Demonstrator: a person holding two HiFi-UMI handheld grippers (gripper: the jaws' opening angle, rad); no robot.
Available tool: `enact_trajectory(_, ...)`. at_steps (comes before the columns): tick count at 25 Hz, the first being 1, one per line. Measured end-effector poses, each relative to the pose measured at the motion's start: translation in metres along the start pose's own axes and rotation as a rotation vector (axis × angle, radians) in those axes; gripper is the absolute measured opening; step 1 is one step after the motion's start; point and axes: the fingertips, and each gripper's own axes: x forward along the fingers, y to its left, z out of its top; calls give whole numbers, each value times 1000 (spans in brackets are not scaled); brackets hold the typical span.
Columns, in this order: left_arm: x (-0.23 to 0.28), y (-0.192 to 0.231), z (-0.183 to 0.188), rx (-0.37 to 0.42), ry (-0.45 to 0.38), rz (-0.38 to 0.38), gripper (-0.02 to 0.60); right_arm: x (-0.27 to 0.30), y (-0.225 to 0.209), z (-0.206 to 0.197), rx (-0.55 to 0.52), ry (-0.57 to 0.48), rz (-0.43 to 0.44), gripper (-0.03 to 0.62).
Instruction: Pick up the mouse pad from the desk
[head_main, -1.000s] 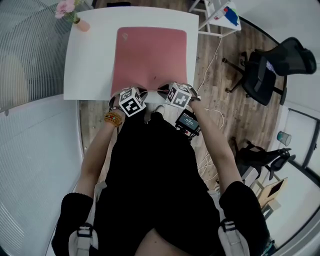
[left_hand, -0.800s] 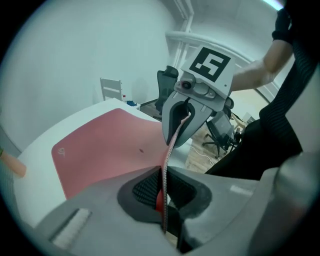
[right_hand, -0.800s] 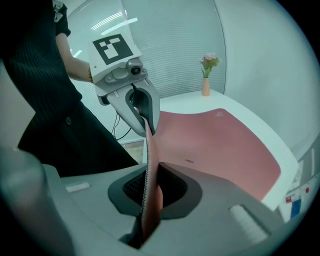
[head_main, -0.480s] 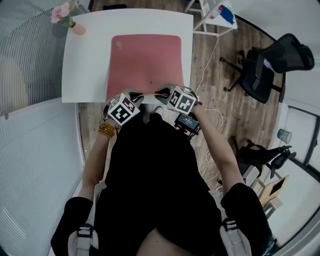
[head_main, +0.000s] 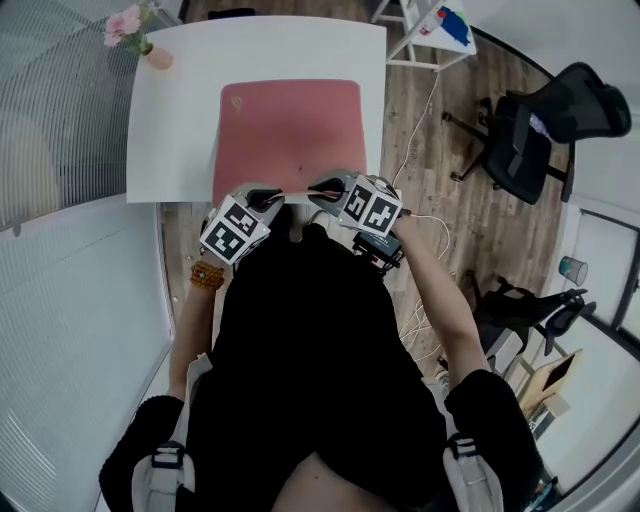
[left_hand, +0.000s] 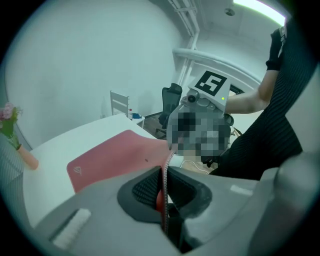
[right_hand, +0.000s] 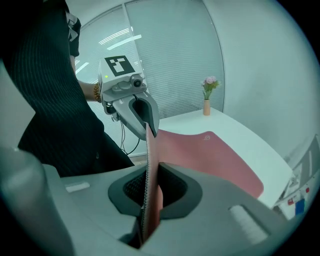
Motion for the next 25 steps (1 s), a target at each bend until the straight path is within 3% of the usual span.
enact_trajectory(5, -21, -1, 26, 25, -73, 39, 22, -22, 0, 23, 42, -81, -25, 42)
enact_trajectory(11, -56, 4, 69, -24, -216, 51, 20, -52, -11, 63, 55, -206, -48, 41)
enact_trajectory(20, -97, 18, 118, -12, -395, 134, 20, -87, -21, 110, 59, -321, -107, 41)
enact_trajectory(25, -117, 21, 148, 19, -481, 186, 20, -112, -28, 135, 81, -415, -189, 41)
